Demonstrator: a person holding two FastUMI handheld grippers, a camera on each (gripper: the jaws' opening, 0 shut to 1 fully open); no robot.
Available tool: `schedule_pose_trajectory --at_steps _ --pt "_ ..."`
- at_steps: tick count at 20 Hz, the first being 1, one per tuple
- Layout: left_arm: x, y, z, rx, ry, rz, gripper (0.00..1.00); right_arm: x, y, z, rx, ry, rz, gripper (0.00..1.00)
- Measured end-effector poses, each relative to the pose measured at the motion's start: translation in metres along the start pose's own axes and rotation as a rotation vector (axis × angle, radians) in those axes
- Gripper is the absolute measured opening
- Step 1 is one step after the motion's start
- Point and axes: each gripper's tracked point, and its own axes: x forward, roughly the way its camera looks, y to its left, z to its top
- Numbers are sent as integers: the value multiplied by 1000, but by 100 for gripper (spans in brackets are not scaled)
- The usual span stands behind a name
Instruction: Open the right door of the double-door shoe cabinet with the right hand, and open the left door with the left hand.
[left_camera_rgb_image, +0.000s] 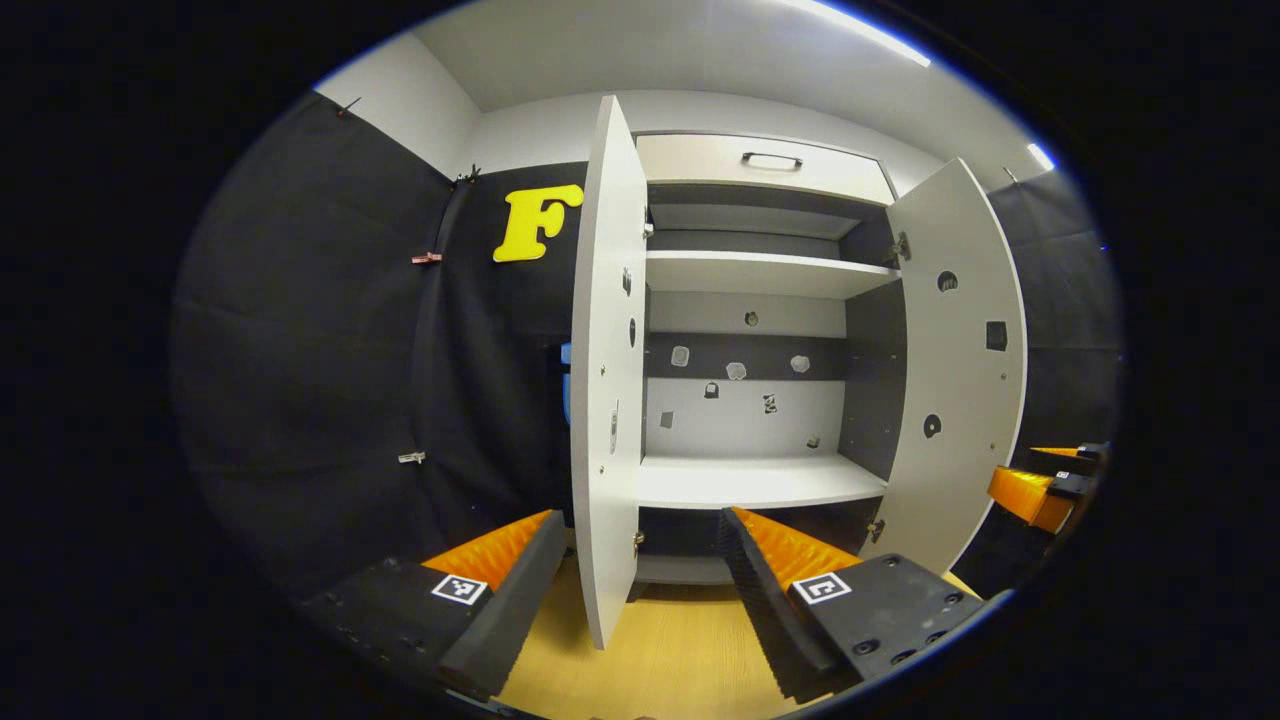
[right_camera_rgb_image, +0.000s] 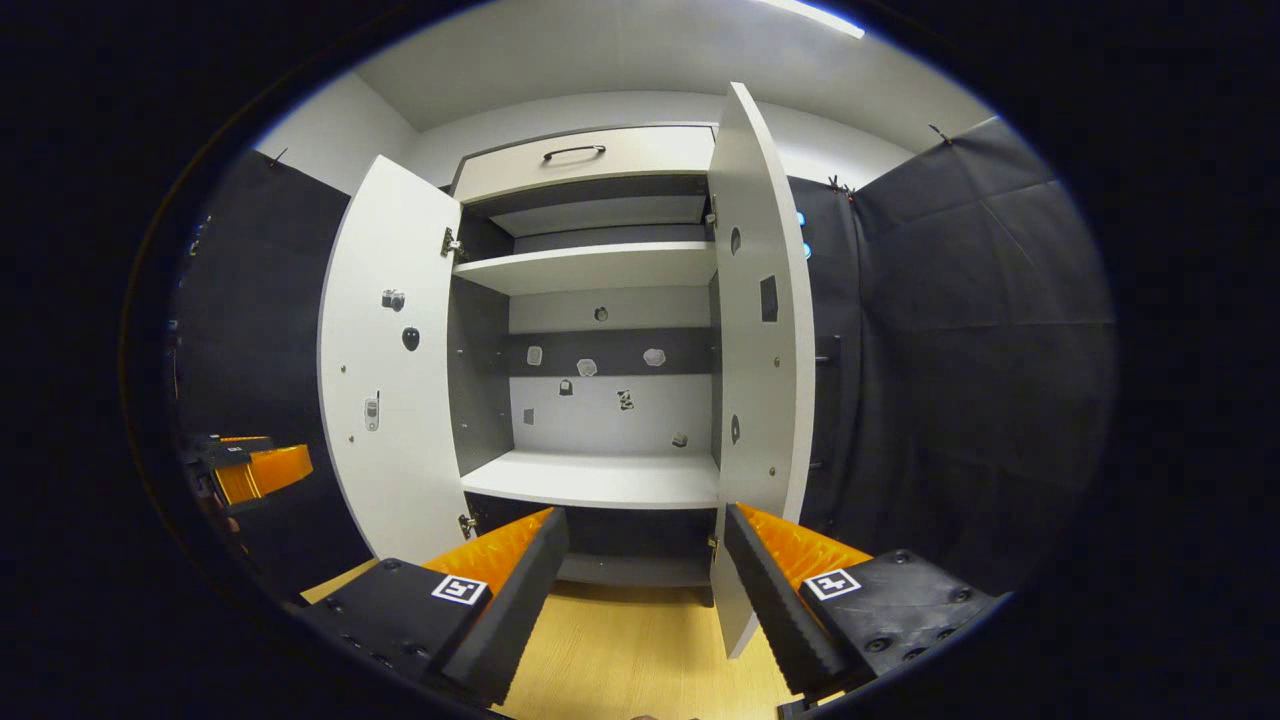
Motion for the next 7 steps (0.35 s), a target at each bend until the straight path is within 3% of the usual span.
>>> schedule_pose_trajectory --at_steps 7 --pt "-1 -1 -1 25 -45 -41 95 -12 12 -13 -12 18 -5 99"
